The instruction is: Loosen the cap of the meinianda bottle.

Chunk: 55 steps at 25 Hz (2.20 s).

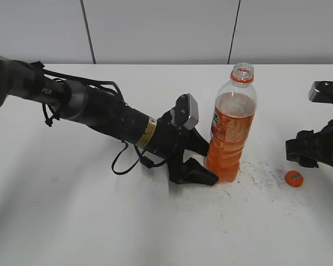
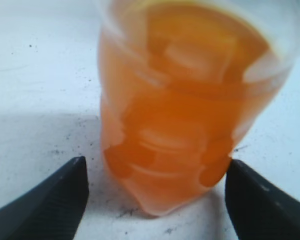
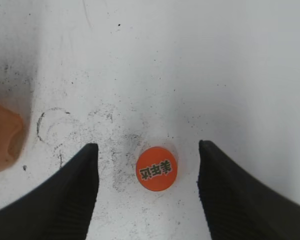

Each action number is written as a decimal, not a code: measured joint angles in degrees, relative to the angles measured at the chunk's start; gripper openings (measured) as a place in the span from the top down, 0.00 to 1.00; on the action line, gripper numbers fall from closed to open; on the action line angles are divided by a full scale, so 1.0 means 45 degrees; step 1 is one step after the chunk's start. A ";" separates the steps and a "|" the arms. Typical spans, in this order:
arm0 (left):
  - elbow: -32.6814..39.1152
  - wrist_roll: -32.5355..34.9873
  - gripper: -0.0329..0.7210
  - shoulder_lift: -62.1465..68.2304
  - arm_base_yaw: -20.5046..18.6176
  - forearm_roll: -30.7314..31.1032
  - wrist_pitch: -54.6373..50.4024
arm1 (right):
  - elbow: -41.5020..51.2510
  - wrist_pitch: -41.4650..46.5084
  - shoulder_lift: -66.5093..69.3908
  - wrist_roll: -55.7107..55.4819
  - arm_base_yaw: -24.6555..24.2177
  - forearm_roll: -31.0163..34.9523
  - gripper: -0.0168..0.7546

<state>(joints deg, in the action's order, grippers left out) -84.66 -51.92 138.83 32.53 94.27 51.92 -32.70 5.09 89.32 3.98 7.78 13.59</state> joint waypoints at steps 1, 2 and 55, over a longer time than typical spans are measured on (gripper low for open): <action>0.0000 -0.0306 0.08 -0.0090 -0.0048 0.0306 -0.0060 | 0.0000 0.0000 -0.0031 -0.0012 0.0000 0.0000 0.38; 0.0000 -0.0573 0.08 -0.0153 -0.0096 0.0551 -0.0106 | 0.0000 0.0015 -0.0092 -0.0010 0.0000 0.0000 0.38; 0.8124 0.6697 0.33 -1.9032 0.0673 -1.6888 -2.4043 | 0.0014 1.4248 -1.4571 -0.0010 0.0000 0.0009 0.38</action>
<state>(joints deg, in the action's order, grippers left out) -48.11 -21.78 53.19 35.55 18.27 -56.28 -32.63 69.21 23.75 3.93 7.78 13.63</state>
